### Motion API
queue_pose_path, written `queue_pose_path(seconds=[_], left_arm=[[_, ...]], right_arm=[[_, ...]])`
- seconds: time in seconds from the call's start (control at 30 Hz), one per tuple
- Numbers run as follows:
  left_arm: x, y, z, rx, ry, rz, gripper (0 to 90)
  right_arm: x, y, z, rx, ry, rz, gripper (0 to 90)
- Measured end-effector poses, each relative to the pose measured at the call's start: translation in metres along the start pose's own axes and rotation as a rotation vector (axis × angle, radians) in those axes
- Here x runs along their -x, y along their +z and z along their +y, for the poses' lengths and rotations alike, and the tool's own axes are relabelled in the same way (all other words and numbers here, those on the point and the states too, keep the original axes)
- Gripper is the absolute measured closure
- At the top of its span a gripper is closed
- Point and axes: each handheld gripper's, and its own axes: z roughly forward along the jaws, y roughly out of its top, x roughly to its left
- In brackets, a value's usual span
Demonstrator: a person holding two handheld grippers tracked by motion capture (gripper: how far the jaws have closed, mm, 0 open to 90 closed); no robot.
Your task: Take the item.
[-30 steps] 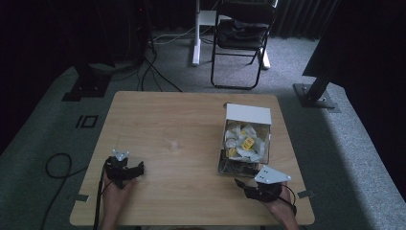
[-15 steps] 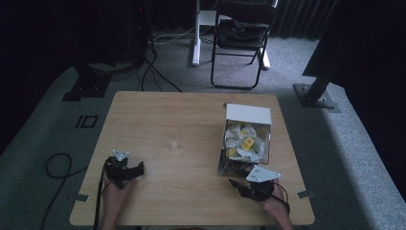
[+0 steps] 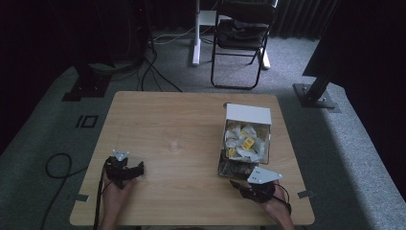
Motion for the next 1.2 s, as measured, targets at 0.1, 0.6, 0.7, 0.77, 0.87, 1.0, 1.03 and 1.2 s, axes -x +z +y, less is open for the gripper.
queue_pose_path(seconds=[0.1,0.6,0.7,0.77,0.87,1.0,1.03,1.2], left_arm=[[0.000,0.000,0.000,0.000,0.000,0.000,11.1],[0.000,0.000,0.000,0.000,0.000,0.000,11.1],[0.000,0.000,0.000,0.000,0.000,0.000,11.1],[0.000,0.000,0.000,0.000,0.000,0.000,11.1],[0.000,0.000,0.000,0.000,0.000,0.000,11.1],[0.000,0.000,0.000,0.000,0.000,0.000,11.1],[0.000,0.000,0.000,0.000,0.000,0.000,11.1],[0.000,0.000,0.000,0.000,0.000,0.000,11.1]], right_arm=[[-0.002,-0.001,0.000,-0.004,-0.007,0.004,62.8],[-0.010,0.003,0.011,0.031,-0.001,-0.069,56.1],[-0.010,0.007,0.012,0.013,0.022,-0.103,63.1],[-0.011,0.006,0.012,0.014,0.024,-0.095,65.4],[-0.012,0.006,0.013,0.019,0.027,-0.092,69.9],[-0.012,0.005,0.014,0.025,0.032,-0.099,73.2],[-0.011,0.004,0.014,0.024,0.036,-0.108,74.6],[-0.010,0.005,0.014,0.010,0.050,-0.127,77.3]])
